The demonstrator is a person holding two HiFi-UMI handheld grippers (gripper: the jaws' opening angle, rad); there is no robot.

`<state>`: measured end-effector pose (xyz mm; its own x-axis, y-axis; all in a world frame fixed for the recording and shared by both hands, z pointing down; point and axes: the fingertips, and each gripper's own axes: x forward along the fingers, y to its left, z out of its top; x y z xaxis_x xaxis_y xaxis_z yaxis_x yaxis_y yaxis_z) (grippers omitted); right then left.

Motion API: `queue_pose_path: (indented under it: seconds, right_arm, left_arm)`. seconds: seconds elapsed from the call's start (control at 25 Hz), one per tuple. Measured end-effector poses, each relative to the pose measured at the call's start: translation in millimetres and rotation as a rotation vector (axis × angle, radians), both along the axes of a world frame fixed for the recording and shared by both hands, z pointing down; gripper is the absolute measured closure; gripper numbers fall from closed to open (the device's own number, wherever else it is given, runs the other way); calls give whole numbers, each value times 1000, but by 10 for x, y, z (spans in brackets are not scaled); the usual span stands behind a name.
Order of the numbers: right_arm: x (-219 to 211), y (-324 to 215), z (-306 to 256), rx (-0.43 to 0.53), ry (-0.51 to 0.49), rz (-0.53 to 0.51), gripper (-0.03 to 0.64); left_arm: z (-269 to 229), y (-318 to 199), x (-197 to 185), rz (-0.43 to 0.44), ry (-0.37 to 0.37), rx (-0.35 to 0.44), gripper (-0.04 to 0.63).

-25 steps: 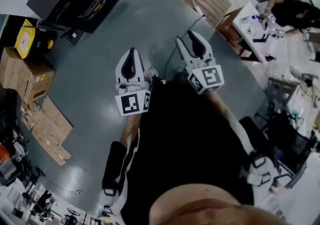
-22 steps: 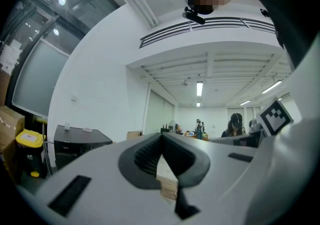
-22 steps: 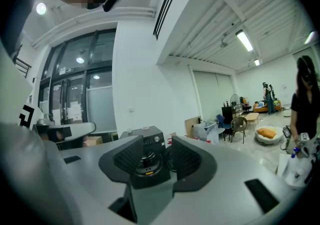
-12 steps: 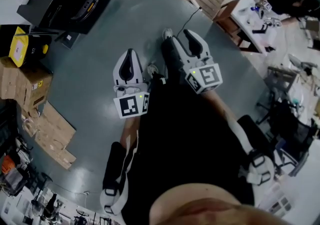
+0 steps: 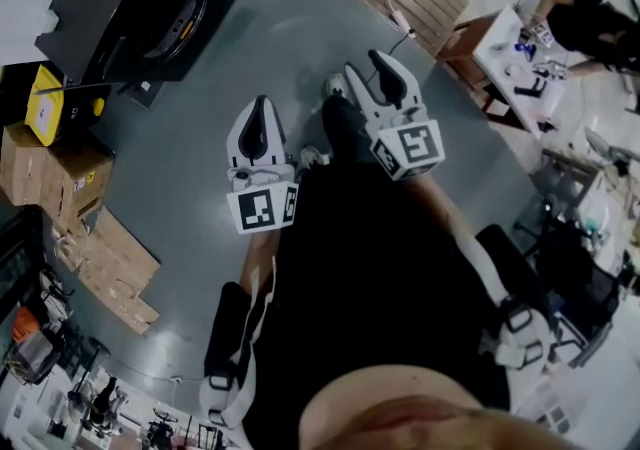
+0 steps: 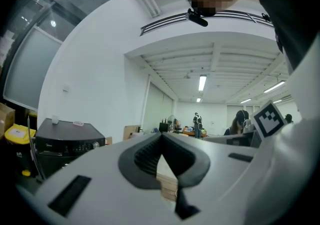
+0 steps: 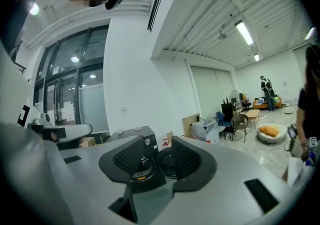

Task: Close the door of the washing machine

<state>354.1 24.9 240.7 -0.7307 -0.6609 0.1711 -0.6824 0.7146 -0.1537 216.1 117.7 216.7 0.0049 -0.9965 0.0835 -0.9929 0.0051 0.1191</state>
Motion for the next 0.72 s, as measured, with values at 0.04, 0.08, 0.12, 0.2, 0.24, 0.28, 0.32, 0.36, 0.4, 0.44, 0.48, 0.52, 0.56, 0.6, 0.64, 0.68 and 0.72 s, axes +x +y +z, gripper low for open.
queue_pose_path:
  seconds: [0.04, 0.08, 0.12, 0.2, 0.24, 0.28, 0.32, 0.36, 0.4, 0.44, 0.48, 0.52, 0.56, 0.6, 0.64, 0.68, 0.72]
  right_arm:
    - [-16, -172, -22, 4, 0, -4, 449]
    - [-26, -341, -40, 7, 1, -9, 449]
    - [-36, -514, -50, 7, 3, -16, 449]
    - [-48, -869, -49, 1, 6, -32, 449]
    - [-50, -1036, -46, -3, 7, -42, 449]
    - [-54, -1190, -46, -5, 7, -52, 449]
    - [-64, -1332, -48, -7, 7, -62, 449]
    - [-81, -1463, -49, -9, 7, -73, 449]
    - [-104, -1588, -45, -10, 9, -84, 449]
    - [-133, -1712, -36, -9, 10, -93, 449]
    - [-163, -1835, -27, -6, 13, -99, 449]
    - [-188, -1951, -18, -3, 15, -103, 449]
    - [-207, -2050, -10, -1, 17, -104, 449]
    - [-224, -2133, 0, -1, 18, -105, 449]
    - [-246, -2207, 16, -5, 17, -105, 449]
    - [-275, -2276, 41, -12, 15, -104, 449]
    - [-307, -2342, 75, -25, 13, -99, 449]
  left_arm:
    - [-1, -169, -21, -3, -1, -2, 591]
    - [-6, -337, -42, -10, -1, -5, 591]
    - [-15, -512, -62, -18, 0, -7, 591]
    - [-48, -866, -84, -35, -1, -8, 591]
    - [-68, -1026, -83, -43, -4, -8, 591]
    - [-87, -1170, -80, -49, -5, -9, 591]
    - [-101, -1297, -83, -56, -2, -11, 591]
    - [-107, -1409, -94, -64, 4, -14, 591]
    - [-107, -1511, -114, -72, 6, -18, 591]
    - [-107, -1611, -139, -80, 3, -22, 591]
    - [-111, -1710, -164, -87, -4, -25, 591]
    - [-120, -1804, -183, -92, -11, -28, 591]
    - [-130, -1885, -194, -94, -15, -31, 591]
    - [-136, -1958, -199, -94, -16, -33, 591]
    - [-138, -2030, -209, -93, -17, -36, 591]
    - [-137, -2103, -224, -91, -19, -40, 591]
    - [-135, -2177, -246, -87, -20, -41, 591]
